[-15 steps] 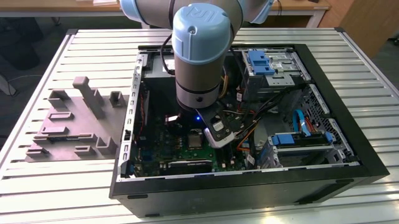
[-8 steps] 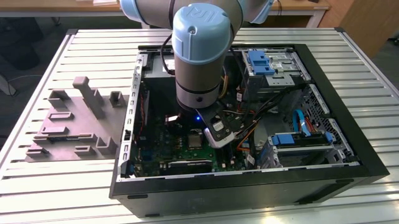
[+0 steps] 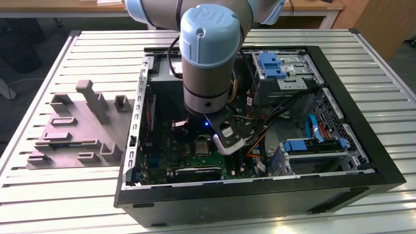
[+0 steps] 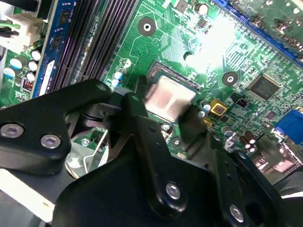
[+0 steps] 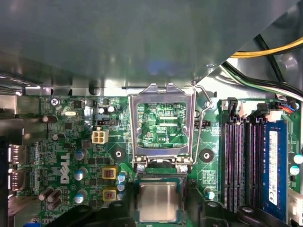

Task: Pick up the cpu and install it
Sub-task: 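Place the cpu into insertion slot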

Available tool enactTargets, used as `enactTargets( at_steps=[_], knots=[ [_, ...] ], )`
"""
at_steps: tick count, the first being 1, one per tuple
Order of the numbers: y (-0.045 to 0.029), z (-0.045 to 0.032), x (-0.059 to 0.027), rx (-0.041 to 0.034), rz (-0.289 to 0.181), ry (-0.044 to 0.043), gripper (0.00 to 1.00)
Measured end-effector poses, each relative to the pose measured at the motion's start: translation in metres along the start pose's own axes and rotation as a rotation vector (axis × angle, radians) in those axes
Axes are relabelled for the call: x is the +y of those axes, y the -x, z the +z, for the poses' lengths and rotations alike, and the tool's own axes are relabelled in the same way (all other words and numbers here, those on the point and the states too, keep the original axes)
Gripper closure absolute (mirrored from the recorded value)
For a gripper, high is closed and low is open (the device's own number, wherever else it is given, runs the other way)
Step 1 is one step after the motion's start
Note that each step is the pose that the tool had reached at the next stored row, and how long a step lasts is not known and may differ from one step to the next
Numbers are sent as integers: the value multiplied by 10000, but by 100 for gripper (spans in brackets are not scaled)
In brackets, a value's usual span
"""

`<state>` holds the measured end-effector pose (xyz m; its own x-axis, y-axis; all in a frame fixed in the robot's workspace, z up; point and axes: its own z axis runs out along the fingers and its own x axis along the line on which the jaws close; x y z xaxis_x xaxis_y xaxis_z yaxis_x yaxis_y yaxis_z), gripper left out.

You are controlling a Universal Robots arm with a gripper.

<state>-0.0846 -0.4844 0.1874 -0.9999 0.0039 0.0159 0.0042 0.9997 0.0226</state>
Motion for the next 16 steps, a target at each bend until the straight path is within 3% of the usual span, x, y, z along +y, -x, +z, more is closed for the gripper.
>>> enactTargets(
  at_steps=[1, 8, 14, 16],
  knots=[
    [0, -1, -1, 3, -1, -3, 40],
    [-2, -37, -1, 9, 1, -8, 40],
    [-1, -24, -1, 7, 2, -4, 40],
    [0, -19, -2, 10, 1, -9, 47]
  ],
)
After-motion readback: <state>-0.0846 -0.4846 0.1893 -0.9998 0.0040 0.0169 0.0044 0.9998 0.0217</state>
